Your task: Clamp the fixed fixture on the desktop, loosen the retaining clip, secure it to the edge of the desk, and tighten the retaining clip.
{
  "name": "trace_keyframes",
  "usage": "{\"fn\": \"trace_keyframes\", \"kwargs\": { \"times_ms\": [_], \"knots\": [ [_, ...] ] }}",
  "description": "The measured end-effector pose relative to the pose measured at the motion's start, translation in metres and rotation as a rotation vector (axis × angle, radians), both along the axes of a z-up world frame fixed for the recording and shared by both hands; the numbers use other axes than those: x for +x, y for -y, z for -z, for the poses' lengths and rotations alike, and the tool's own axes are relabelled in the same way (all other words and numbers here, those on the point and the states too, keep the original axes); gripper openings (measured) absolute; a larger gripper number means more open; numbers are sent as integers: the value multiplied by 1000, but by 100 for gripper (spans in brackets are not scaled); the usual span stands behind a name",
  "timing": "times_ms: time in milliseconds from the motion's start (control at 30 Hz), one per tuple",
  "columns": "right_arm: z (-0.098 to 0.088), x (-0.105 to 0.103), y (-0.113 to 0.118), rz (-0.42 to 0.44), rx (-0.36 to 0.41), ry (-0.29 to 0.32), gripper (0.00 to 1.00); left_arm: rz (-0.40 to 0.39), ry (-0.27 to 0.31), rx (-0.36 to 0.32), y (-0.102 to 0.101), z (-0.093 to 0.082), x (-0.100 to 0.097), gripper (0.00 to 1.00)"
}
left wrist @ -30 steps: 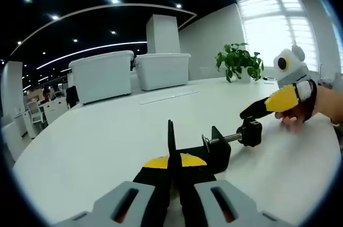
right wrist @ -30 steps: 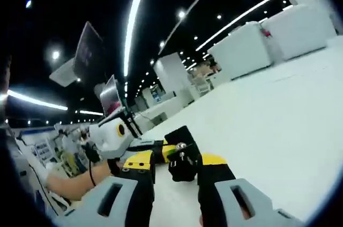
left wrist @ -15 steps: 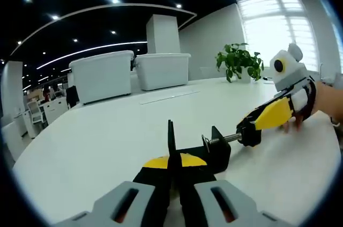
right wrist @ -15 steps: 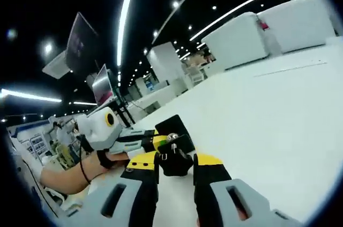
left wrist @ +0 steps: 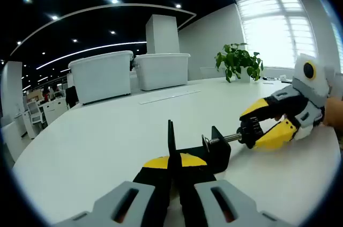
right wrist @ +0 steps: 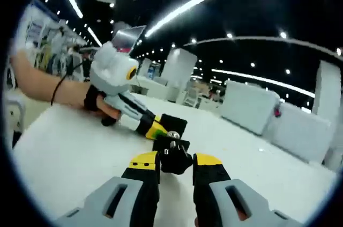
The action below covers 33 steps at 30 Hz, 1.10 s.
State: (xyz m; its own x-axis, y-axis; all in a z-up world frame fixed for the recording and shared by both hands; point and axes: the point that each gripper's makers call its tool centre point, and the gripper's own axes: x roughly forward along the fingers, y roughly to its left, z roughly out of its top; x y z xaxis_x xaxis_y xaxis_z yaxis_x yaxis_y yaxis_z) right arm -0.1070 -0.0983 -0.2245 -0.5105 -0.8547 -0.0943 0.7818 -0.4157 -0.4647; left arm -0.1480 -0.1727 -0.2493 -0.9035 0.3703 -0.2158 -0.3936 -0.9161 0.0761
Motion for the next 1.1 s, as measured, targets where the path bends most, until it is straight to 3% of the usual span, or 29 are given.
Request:
{"fn": "trace_keyframes", "kwargs": {
  "times_ms": [33, 300, 400, 500, 600, 767, 1033, 1100],
  "knots": [
    [1, 1, 1, 11, 63, -91, 21, 1, 1, 1, 0, 0, 0, 6],
    [1, 6, 3, 11, 11, -24, 23, -5, 1, 2, 0, -1, 0, 6],
    [-1, 9, 2, 2, -121, 223, 26, -7, 1, 2, 0, -2, 3, 6],
    [-1, 4, -2, 17, -201, 444, 31, -7, 1, 2, -1, -2, 4, 6],
    [3, 11, 3, -38, -223, 597, 32, -7, 2, 2, -2, -2, 5, 6],
    [15, 5, -1, 9, -226, 728, 29, -7, 3, 4, -1, -2, 3, 6],
    [13, 12, 0, -18, -275, 820, 23, -7, 5, 5, -1, -1, 0, 6],
    [13, 1, -1, -16, -280, 817, 23, -6, 5, 5, 0, -1, -1, 6]
  ]
}}
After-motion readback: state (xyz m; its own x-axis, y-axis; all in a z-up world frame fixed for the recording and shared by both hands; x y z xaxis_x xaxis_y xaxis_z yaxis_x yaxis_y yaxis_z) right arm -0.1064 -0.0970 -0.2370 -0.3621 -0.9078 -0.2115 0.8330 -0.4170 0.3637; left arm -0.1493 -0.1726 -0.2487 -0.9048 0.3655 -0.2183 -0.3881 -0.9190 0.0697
